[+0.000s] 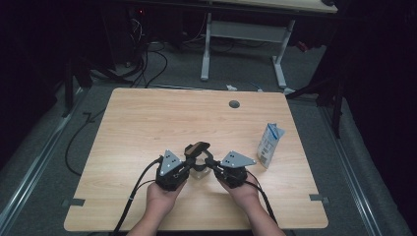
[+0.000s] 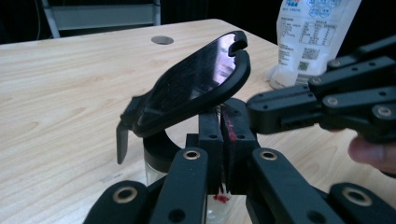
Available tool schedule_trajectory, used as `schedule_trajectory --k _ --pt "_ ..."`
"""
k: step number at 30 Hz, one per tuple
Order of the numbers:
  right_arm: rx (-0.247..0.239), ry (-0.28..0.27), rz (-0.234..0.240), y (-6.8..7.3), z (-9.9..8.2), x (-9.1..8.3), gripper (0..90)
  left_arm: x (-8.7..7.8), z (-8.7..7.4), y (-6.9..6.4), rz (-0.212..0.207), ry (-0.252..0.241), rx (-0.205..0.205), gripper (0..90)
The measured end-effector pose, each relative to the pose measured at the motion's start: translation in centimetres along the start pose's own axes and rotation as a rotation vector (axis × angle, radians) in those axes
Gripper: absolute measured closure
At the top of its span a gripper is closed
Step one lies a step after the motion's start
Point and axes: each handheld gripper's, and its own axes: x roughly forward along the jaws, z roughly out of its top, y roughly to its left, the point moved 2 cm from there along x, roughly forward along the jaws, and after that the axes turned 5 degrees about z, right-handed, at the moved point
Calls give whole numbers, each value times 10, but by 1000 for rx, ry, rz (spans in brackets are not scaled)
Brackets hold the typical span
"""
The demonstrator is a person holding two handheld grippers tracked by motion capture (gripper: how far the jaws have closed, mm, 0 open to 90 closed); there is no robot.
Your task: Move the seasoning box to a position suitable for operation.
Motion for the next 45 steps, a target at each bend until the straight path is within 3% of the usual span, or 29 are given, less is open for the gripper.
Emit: schedule_trajectory --k 18,33,45 --pt "-2 -12 5 -1 -2 0 900 5 17 29 90 -38 -66 844" --pt "-6 -19 15 -2 -2 0 900 7 16 35 130 -29 -72 874" --pt "-12 -15 12 -2 -2 0 900 8 16 35 132 -19 -72 881"
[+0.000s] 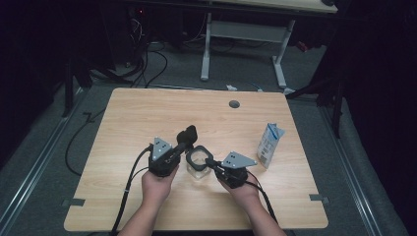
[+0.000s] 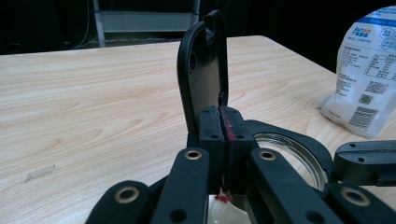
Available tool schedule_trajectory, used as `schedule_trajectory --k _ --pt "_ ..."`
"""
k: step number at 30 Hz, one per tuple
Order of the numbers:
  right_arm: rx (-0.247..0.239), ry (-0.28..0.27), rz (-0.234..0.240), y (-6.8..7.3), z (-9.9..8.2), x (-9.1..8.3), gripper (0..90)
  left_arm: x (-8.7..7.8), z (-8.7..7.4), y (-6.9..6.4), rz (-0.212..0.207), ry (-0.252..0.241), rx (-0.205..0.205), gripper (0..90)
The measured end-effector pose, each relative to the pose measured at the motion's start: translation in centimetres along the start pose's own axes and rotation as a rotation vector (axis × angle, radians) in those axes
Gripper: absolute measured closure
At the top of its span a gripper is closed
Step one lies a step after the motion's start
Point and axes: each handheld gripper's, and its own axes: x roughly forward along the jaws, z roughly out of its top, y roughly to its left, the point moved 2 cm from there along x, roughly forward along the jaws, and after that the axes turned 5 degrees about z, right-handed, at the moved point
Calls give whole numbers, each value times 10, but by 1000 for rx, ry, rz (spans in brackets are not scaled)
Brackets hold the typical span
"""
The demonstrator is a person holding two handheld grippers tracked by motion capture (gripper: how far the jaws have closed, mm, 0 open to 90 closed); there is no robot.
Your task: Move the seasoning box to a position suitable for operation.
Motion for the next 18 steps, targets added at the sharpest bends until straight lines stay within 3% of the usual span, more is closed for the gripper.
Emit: schedule_trajectory --k 4,8,10,14,15,18 --pt "-3 1 -1 0 0 0 900 -2 -1 -1 -6 2 3 872" --pt "2 6 -1 0 1 -1 893 -8 -7 -3 -13 9 36 865" --pt "11 -17 -5 -1 3 -6 874 -12 -12 -1 -13 17 47 857" --pt "14 -42 -25 -5 7 -15 845 -18 -30 7 -10 71 79 834" --pt "18 -39 -31 -6 7 -16 842 -21 -37 12 2 94 101 828" --pt "27 -23 -52 -10 2 -18 815 -27 -48 22 15 124 112 805"
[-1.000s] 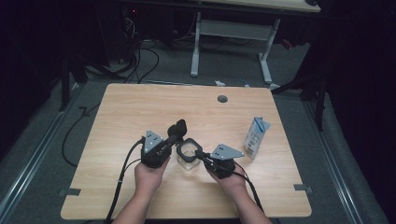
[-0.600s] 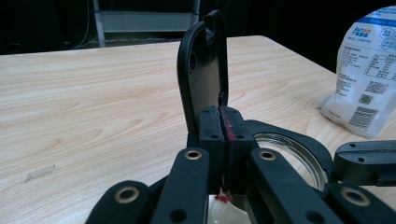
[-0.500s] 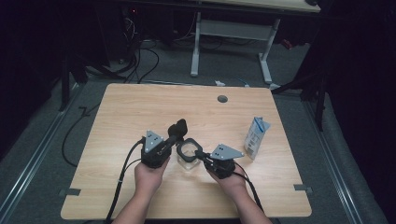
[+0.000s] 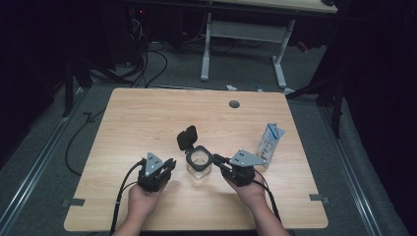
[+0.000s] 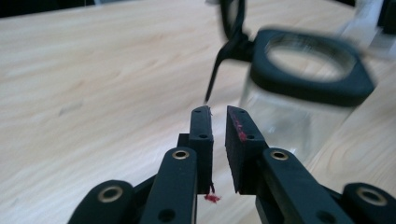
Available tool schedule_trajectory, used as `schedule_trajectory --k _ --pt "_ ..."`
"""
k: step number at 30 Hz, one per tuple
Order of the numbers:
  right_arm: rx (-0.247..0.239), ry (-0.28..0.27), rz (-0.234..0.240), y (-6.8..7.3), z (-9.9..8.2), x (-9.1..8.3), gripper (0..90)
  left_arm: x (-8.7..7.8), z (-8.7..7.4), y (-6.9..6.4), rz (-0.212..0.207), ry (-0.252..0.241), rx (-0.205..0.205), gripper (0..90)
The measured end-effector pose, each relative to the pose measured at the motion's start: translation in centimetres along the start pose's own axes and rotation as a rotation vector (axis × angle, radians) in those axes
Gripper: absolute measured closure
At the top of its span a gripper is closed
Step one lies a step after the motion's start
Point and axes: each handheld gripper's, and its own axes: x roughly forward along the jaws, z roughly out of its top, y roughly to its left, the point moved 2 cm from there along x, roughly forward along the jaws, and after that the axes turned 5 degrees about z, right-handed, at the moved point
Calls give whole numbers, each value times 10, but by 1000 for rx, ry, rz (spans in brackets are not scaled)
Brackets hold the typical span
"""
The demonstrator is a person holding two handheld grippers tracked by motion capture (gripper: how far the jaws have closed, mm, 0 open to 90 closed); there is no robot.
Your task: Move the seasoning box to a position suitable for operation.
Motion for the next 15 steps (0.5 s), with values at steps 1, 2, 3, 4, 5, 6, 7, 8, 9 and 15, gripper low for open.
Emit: schedule_trajectory --k 1,2,3,4,5,6,7,8,9,15 --pt "0 9 -8 -1 -2 0 804 -2 -3 3 3 12 3 803" --pt "2 12 -14 -2 -4 -1 792 -3 -6 6 6 25 4 801" --pt "4 18 -25 -3 -6 -2 782 -5 -8 9 8 32 8 792" --pt "10 24 -34 -3 -8 -3 770 -7 -10 11 10 34 9 780" --pt "9 29 -42 -5 -10 -5 759 -8 -11 13 13 39 20 767" --pt "16 34 -57 -6 -12 -7 744 -9 -12 14 16 42 25 745" --pt "18 37 -65 -7 -14 -9 734 -10 -13 15 15 48 33 732" --pt "27 41 -78 -10 -17 -12 716 -10 -13 15 13 50 38 705" --pt "34 46 -88 -11 -19 -14 706 -10 -14 15 11 53 45 689" --pt "95 43 -153 -24 -32 -35 642 -9 -24 10 -18 46 62 594"
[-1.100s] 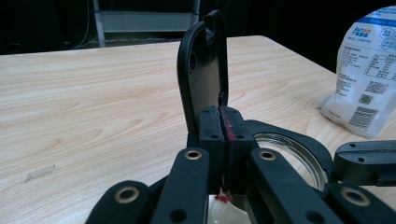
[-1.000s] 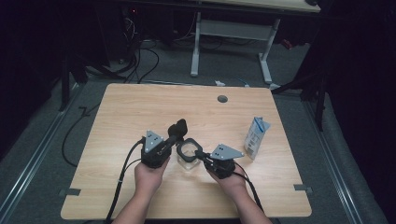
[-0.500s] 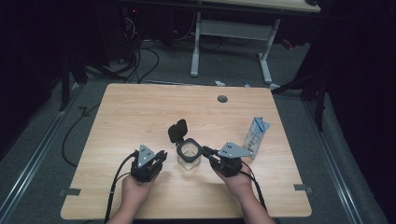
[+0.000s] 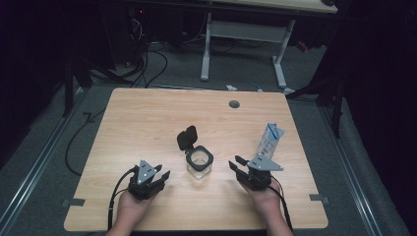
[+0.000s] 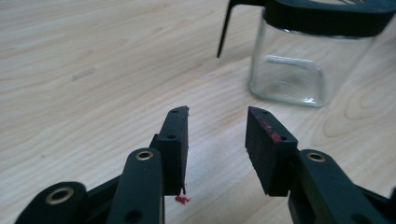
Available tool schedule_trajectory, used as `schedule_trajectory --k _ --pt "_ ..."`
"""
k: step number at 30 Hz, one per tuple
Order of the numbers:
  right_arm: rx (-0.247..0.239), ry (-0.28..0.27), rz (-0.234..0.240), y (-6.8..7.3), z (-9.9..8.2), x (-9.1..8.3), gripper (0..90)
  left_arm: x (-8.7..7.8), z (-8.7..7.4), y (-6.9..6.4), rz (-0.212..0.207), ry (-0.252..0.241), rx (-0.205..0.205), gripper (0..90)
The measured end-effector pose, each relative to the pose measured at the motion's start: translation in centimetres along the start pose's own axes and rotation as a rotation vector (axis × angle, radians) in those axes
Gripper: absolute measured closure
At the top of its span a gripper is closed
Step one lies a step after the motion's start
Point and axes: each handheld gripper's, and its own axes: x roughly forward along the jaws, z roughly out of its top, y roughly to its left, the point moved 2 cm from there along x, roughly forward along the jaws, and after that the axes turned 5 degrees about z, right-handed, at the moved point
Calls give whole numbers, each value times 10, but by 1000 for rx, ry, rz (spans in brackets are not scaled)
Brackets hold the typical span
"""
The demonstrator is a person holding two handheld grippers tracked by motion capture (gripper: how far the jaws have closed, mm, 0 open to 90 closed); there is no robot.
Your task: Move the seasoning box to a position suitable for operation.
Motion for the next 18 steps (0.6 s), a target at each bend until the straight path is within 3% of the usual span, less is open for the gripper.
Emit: schedule_trajectory --k 5,7,10,11,15,18 --pt "31 5 -93 -14 -8 -17 576 -2 1 2 -22 -4 -1 554" --pt "45 3 -107 -16 -10 -20 552 -3 -2 4 -33 -6 -11 546" --pt "93 -5 -188 -22 -22 -33 487 -4 -8 7 -60 7 -19 527" --pt "93 -5 -188 -22 -22 -33 487 -3 -9 8 -58 6 -14 527" --pt "133 31 -262 -27 -36 -45 447 -5 -9 12 -58 -13 -19 489" --pt "128 54 -289 -29 -39 -49 432 -11 -11 10 -46 -29 -1 489"
